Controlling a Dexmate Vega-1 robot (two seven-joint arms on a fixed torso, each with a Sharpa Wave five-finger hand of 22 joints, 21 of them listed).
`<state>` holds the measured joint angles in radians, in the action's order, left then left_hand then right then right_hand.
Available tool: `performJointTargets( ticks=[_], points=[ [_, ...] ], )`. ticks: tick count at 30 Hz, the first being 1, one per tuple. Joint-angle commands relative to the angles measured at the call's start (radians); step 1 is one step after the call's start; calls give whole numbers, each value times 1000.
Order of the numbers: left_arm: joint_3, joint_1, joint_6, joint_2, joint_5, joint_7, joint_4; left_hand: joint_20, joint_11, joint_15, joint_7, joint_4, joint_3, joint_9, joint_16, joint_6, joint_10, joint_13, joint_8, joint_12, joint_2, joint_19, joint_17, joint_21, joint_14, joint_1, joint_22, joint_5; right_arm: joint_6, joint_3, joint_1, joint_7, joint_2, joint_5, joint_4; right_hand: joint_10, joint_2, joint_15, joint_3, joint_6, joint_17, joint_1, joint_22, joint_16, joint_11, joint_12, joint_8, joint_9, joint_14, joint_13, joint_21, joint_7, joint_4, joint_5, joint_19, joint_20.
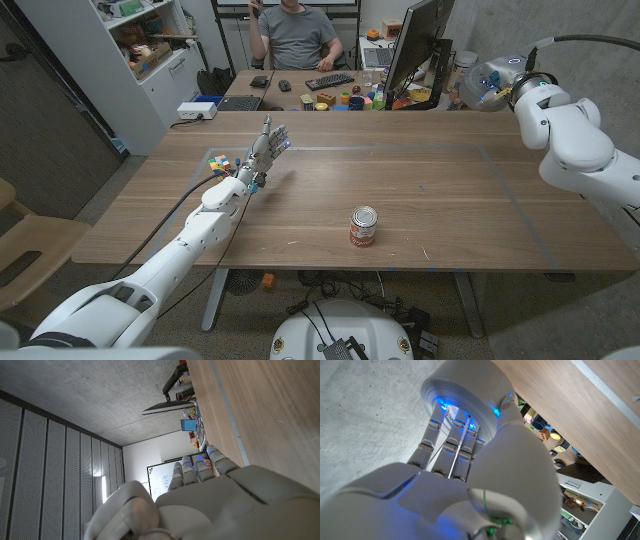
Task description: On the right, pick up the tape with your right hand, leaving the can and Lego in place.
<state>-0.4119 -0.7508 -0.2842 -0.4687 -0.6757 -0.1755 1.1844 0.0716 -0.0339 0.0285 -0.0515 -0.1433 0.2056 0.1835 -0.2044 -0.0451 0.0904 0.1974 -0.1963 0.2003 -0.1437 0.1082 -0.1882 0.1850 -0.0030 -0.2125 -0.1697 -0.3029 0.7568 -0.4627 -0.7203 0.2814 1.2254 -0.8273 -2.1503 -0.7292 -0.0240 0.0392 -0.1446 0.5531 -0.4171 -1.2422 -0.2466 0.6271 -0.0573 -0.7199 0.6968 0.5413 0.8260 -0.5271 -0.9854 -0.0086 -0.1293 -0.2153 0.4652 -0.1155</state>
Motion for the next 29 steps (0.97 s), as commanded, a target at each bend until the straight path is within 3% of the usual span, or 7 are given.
performJointTargets(
  ticks=[1, 29],
  points=[
    [4, -7, -1, -5, 1, 4, 18, -1, 3, 3, -4, -5, 1, 5, -9, -6, 8, 4, -3, 4, 3, 10, -2, 5, 6, 8, -5, 3, -43, 36, 63, 89, -4, -102, -5, -137, -100, 196, -63, 119, -309, -84, -253, 76, -138, 9, -3, 3, 134, -98, -10, -116, -10, -46, 155, 301],
    [1, -8, -2, 0, 3, 8, 17, -3, 5, 0, -4, -3, -2, 5, -8, -8, 12, 4, -2, 3, 1, 9, -2, 4, 4, 7, -4, 3, -78, 96, 41, 155, -42, -159, 1, -136, -93, 196, -90, 120, -338, -69, -229, 49, -136, 22, -11, 5, 135, -127, -48, -115, -15, -59, 130, 297]
  ],
)
